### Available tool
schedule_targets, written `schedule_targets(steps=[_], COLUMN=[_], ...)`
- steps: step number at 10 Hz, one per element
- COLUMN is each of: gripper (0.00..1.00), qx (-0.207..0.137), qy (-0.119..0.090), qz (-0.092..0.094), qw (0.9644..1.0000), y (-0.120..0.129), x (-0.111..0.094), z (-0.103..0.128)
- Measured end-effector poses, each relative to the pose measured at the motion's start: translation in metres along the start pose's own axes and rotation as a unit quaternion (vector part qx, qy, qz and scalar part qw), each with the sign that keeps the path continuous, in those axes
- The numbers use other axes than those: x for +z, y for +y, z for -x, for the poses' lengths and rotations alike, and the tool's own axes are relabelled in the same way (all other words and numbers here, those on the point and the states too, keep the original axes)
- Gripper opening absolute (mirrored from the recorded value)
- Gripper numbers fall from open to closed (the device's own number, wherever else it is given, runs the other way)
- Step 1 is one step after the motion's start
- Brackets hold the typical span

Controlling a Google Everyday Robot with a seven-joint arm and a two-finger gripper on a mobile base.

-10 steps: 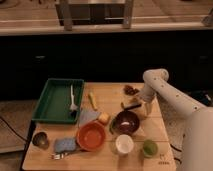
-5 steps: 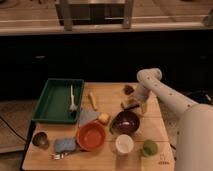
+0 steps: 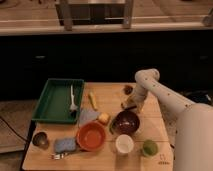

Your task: Wipe red bowl with eraser

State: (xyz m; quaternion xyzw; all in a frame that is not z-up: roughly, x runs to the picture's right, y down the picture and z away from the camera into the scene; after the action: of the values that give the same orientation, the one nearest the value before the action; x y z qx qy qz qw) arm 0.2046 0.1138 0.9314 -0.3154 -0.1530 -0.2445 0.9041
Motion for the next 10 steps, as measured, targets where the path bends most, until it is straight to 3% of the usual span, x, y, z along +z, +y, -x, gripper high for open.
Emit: schedule_targets(steps=[4,10], gripper=[0.02,0.0], qx=[-0.006,-0.007], qy=[0.007,0.014], qz=[0.002,-0.017], qw=[1.0,0.9997], y=[-0.001,-0.012], x=[-0.01,-0.039], z=[-0.001,-0.005])
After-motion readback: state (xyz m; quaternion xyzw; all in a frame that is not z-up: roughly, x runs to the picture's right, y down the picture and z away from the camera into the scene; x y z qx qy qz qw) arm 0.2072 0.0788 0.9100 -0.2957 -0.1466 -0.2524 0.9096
